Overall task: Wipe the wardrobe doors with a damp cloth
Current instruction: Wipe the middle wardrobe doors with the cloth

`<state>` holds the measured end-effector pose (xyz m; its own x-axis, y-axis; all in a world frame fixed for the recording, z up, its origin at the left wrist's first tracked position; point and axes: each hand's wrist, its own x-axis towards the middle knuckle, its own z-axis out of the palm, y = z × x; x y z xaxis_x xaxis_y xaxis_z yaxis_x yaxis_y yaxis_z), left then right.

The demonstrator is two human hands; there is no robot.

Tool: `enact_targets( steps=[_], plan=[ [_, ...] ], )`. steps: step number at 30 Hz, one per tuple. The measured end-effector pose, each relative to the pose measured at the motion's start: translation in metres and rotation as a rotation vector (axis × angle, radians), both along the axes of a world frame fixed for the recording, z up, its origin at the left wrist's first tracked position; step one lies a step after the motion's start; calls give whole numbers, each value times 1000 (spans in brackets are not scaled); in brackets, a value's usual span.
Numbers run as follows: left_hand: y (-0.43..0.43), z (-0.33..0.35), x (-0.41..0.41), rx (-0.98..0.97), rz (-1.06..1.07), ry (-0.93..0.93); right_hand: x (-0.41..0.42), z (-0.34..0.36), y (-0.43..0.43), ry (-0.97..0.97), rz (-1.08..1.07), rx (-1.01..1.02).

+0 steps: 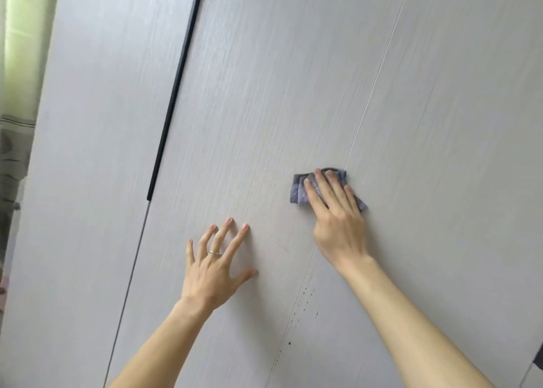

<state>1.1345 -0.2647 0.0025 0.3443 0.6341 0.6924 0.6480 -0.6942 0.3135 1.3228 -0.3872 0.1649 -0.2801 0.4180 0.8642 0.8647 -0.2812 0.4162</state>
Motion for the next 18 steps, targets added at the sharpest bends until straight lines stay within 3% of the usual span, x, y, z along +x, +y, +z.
enact_targets(
  steps=[4, 9, 11, 15, 18],
  plan=[
    [-1, -1, 1, -20, -9, -15, -25, 18, 23, 165, 31, 112],
    [1, -2, -1, -2, -25, -35, -25, -51, 17, -173, 64, -232],
    [2, -6, 1, -8, -30, -31, -20, -46, 15, -238, 56, -290],
    [7, -7, 3, 13, -16, -34, -31, 12, 32, -32, 20, -65],
    [9, -7, 3, 24, -13, -44, -38, 12, 38, 42, 37, -1]
  ],
)
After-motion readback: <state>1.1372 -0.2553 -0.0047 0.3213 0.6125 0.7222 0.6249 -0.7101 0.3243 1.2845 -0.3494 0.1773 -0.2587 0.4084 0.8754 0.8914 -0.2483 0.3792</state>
